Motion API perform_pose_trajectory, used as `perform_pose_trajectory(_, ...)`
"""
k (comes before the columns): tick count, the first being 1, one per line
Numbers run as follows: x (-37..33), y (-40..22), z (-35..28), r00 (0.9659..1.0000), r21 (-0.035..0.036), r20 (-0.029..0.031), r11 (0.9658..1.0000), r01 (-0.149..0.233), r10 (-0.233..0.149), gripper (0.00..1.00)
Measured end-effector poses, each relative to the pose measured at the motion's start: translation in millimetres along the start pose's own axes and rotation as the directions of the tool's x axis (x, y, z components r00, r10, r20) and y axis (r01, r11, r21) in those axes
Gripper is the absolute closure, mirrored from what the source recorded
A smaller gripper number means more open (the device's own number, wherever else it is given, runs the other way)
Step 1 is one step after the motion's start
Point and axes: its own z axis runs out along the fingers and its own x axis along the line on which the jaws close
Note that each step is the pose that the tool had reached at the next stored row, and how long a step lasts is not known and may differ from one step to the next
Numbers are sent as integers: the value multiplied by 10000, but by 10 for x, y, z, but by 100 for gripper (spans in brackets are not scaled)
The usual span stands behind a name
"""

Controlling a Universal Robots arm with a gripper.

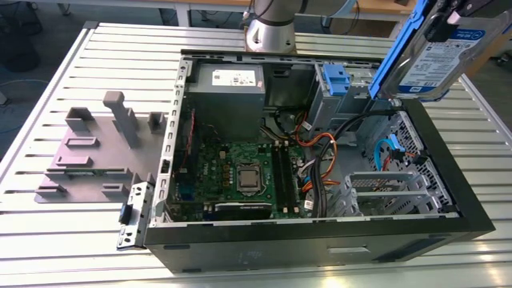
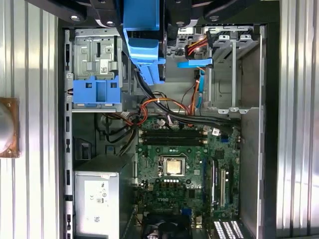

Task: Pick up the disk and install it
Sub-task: 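Pick up the disk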

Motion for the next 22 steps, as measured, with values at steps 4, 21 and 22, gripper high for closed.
perform_pose_trajectory(4, 5, 0, 0, 10000, 0, -10, 10000, -1, 1, 63)
perform_pose_trajectory(21, 130, -1, 0, 10000, 0, -10, 10000, -1, 1, 63)
perform_pose_trajectory(22, 148, -1, -1, 10000, 0, -10, 10000, 0, 0, 63)
